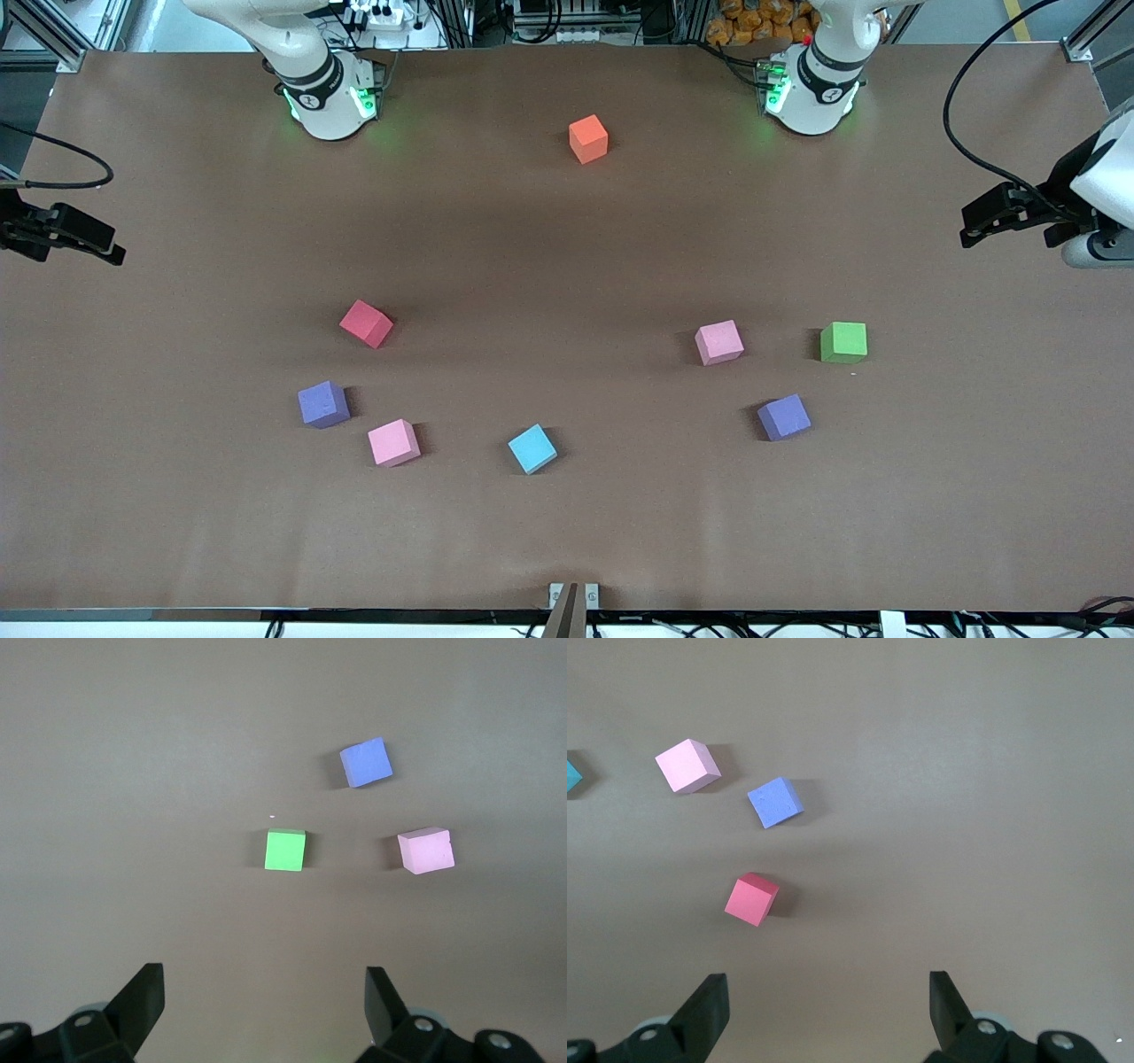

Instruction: Arrange blocks into number 1

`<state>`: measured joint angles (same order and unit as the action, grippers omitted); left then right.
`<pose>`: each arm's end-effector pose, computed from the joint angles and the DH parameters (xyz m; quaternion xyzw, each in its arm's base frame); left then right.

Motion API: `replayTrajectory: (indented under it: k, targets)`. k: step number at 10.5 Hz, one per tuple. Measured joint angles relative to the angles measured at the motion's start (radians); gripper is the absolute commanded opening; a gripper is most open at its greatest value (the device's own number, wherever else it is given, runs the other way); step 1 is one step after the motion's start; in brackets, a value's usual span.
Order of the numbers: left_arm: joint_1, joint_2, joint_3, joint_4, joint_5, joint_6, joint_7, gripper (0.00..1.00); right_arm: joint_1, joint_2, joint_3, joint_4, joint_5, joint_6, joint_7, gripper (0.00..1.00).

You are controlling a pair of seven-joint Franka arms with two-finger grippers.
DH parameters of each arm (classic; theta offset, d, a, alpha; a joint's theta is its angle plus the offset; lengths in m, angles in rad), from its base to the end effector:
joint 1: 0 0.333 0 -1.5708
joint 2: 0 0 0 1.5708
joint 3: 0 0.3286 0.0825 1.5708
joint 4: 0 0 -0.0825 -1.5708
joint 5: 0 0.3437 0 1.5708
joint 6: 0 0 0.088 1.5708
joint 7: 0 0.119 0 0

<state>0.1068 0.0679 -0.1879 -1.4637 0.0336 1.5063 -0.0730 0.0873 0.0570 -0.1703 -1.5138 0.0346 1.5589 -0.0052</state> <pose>0.5283 -0.0347 0.6306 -0.9999 0.0030 0.0112 0.0113 0.5299 -0.0370 0.6193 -0.9992 0.0387 0.0050 0.0127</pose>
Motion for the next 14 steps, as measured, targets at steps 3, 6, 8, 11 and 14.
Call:
replayTrajectory:
  k: [3,6,8,11,14]
  targets:
    - [-0.001,0.0,-0.001,-0.001,-0.007,0.0,0.0,1.0,-0.002,0.0,-0.001,0.0,0.0,0.0,0.0,1.0]
    - [-0.028,0.013,-0.058,-0.046,-0.072,0.031,-0.111,1.0,-0.002,0.001,-0.002,0.0,0.0,-0.002,0.0,1.0]
    - [-0.053,0.033,-0.209,-0.114,-0.073,0.124,-0.342,1.0,-0.002,0.003,-0.003,0.0,0.001,-0.002,0.0,1.0]
    - [-0.072,0.047,-0.443,-0.285,-0.072,0.291,-0.62,1.0,0.001,0.031,0.0,-0.002,0.031,0.004,0.0,1.0]
    - [-0.074,0.055,-0.651,-0.491,-0.073,0.499,-0.944,1.0,0.011,0.152,0.003,-0.01,0.111,0.108,0.019,1.0]
